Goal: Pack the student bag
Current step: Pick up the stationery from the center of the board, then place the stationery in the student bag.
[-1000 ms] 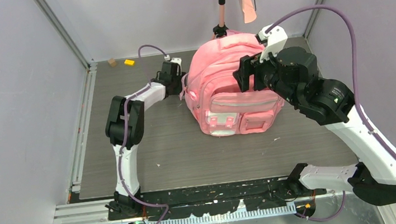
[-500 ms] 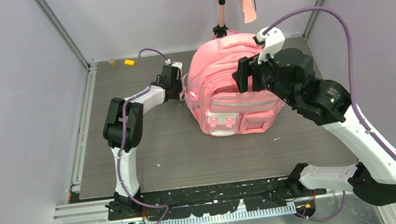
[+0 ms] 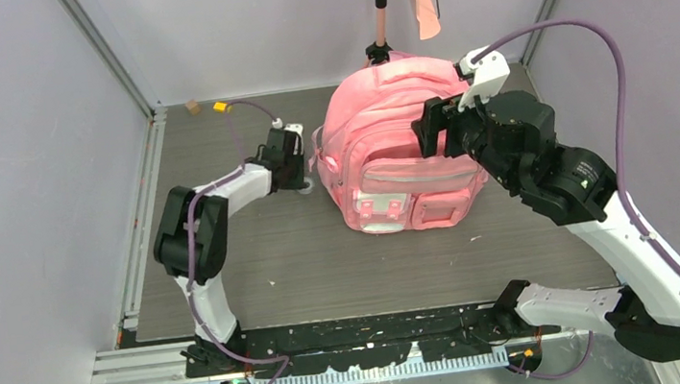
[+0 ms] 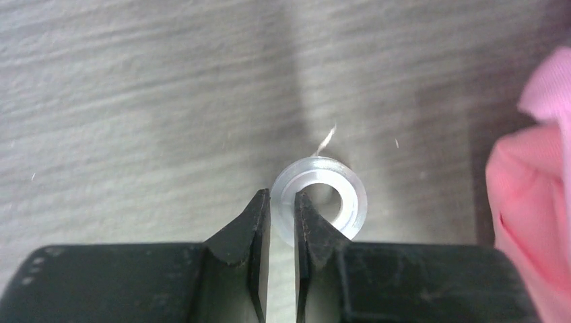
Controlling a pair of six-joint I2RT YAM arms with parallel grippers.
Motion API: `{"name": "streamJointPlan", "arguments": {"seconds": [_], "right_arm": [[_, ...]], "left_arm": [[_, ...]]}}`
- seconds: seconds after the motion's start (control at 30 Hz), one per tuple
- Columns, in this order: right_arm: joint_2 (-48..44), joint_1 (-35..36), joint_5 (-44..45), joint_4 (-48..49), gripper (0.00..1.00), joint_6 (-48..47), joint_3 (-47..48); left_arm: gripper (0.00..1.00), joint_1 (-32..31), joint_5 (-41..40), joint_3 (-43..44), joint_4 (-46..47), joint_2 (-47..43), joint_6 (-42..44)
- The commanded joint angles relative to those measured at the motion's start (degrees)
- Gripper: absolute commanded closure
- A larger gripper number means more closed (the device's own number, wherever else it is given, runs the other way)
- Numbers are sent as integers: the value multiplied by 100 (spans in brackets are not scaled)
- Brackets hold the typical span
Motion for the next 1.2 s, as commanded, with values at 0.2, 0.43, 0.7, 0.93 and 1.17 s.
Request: {"name": "streamJointPlan", "arguments": {"seconds": [0.2,0.43,0.7,0.93,1.17], "right_arm": [[-175,2,1915,709,23,-383,-153],[-227,-680,2222,760,16,-349,112],[294,-3151,18,14,14,306,649],[356,-4435,-1018,88,13,932,319],[71,-4507,-1225,185,13,1121,51]], "left_arm": [[100,-20,-46,-1184,96,-2485,-235],[100,-682,-219,-265,-1364,-3626,2],[100,-2049,-638,1375,-1977,-4003,270],[100,-3411,-1177,2181,-1243,-3659,1022],[100,-4073,-1688,1678,609,-3125,1647]]}}
